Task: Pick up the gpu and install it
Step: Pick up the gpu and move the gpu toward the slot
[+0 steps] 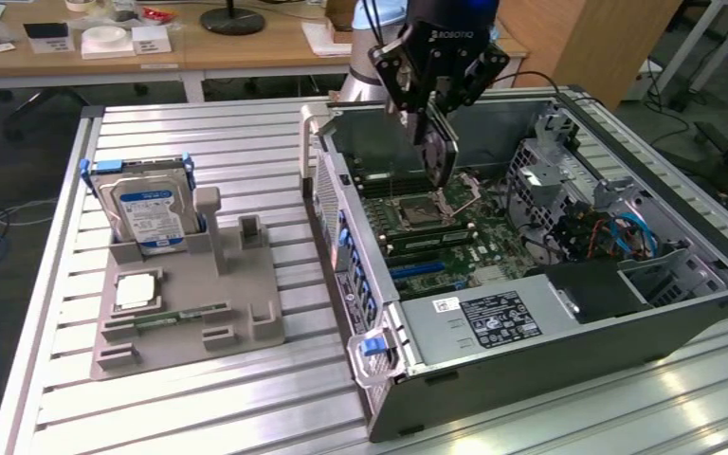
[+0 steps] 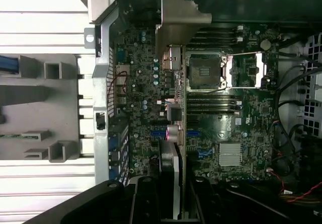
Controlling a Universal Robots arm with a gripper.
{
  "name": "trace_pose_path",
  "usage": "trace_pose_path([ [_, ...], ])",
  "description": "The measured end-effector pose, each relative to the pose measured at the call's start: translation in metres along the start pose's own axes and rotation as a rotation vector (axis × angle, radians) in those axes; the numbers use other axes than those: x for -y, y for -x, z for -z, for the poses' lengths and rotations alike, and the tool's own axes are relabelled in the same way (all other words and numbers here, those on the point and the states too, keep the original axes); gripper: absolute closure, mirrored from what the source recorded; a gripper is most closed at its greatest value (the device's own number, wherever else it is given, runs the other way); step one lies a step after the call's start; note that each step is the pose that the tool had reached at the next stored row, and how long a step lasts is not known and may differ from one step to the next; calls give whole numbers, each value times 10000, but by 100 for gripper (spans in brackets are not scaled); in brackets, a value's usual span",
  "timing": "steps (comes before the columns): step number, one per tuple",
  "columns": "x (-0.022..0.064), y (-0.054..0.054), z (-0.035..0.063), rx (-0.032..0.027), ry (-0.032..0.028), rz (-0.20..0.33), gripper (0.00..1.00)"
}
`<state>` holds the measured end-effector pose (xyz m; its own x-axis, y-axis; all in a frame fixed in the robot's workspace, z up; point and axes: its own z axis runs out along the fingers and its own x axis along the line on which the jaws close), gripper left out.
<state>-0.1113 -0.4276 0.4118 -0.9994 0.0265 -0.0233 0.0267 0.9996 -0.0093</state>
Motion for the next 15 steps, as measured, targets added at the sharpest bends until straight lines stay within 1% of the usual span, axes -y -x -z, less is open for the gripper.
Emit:
trace_pose_path([
  [7, -3, 111, -3, 0, 1, 0, 72],
  [11, -5, 213, -5, 0, 2, 9, 72],
  [13, -7, 260, -6, 0, 17, 51, 72],
  [15, -8, 303, -6, -1, 44, 104, 72],
])
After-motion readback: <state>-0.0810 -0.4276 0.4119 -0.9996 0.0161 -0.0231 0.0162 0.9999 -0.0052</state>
